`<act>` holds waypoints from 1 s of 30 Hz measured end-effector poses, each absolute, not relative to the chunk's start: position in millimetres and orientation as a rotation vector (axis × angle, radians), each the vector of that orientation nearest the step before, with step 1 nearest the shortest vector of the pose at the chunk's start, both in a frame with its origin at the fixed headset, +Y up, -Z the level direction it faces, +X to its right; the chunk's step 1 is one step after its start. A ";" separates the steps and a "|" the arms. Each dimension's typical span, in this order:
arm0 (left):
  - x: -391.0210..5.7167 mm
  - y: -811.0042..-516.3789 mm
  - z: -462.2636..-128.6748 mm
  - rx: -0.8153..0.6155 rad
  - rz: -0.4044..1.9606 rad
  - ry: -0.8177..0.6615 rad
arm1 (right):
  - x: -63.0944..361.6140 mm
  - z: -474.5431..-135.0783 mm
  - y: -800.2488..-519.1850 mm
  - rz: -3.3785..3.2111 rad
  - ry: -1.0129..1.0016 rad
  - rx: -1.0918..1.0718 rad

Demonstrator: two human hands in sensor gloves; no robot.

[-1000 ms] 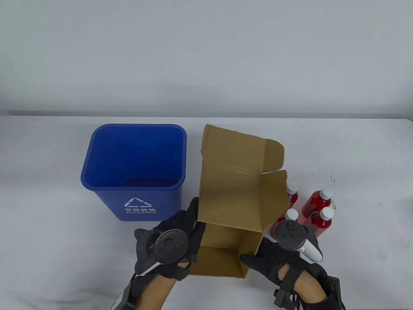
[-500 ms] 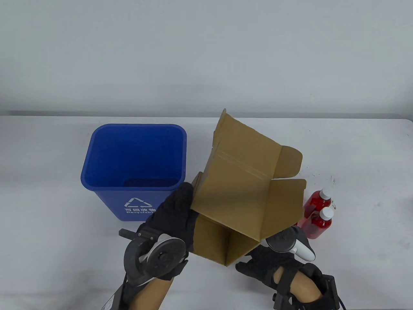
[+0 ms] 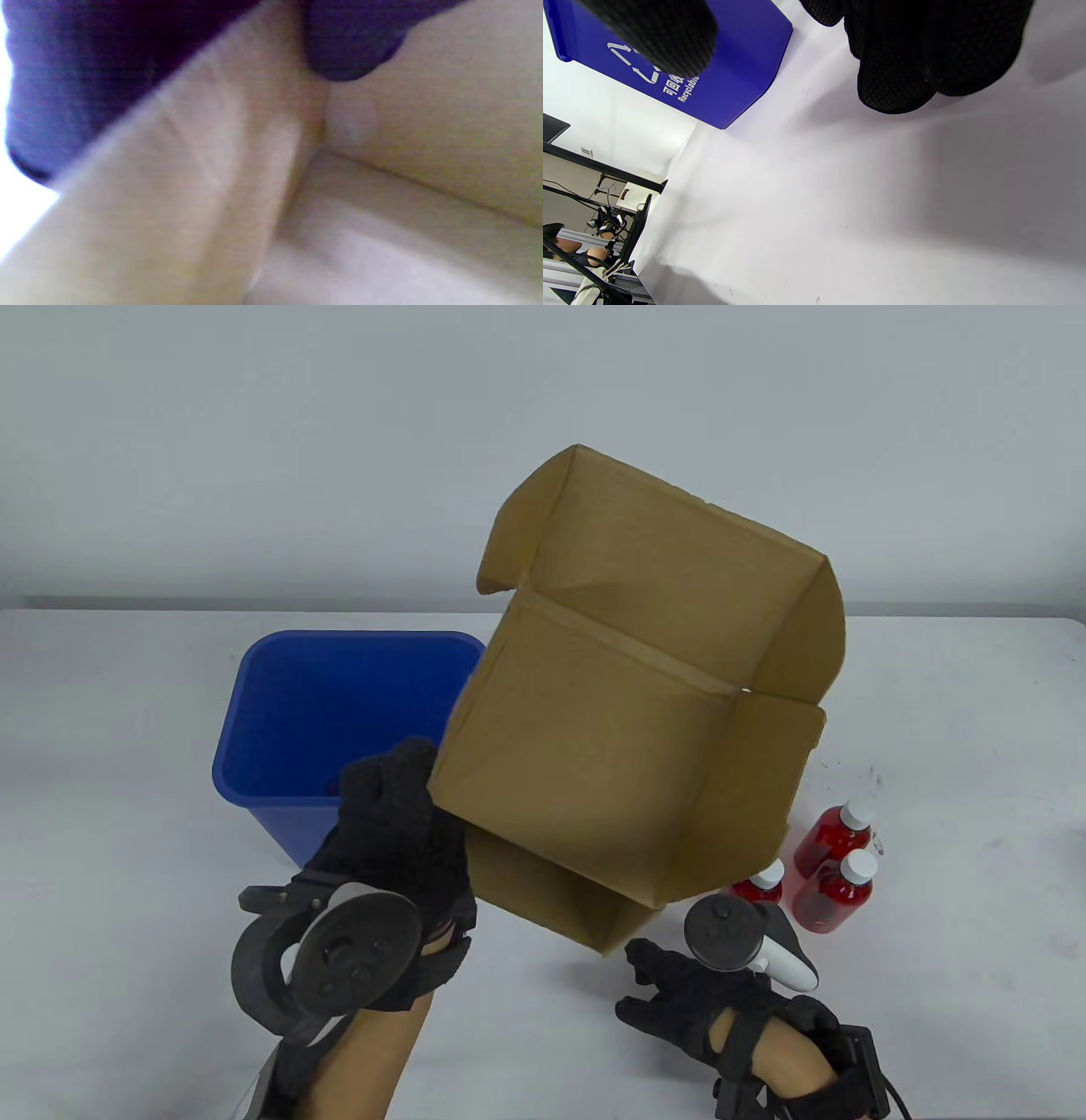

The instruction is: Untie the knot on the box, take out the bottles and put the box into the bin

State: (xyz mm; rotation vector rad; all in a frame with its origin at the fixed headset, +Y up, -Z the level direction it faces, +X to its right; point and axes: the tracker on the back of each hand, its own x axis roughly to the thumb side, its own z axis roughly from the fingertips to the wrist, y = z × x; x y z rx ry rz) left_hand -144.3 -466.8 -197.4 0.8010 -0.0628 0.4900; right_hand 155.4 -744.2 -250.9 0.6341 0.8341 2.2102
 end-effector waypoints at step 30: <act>-249.1 -468.8 -241.5 0.707 0.436 0.343 | 139.0 -241.5 -740.3 2.302 0.734 0.733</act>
